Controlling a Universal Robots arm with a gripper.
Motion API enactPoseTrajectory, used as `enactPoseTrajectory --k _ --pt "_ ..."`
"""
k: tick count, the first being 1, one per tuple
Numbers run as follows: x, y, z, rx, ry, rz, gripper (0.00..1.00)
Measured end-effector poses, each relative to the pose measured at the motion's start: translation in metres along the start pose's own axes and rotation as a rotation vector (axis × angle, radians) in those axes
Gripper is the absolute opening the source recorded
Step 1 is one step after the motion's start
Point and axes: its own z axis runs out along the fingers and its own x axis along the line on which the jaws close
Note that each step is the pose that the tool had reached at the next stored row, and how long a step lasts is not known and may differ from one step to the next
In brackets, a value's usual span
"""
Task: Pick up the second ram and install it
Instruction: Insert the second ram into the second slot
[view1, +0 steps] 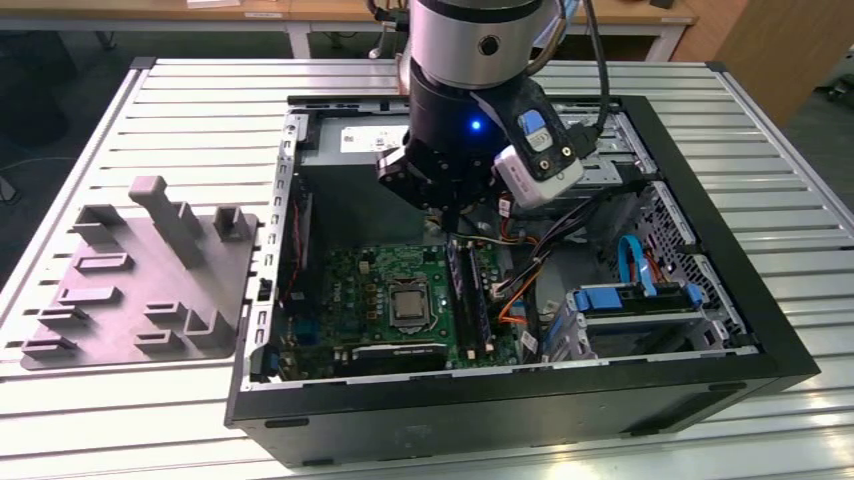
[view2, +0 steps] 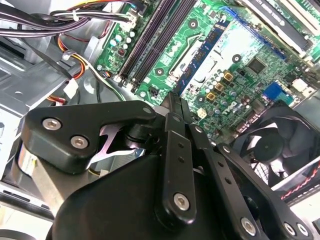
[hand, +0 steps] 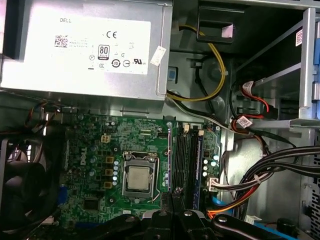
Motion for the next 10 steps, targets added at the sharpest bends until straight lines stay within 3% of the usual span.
enactPoseTrajectory --k 10 --pt "-0.004 0.0004 0.0087 -0.0009 0.0017 -0.001 0.11"
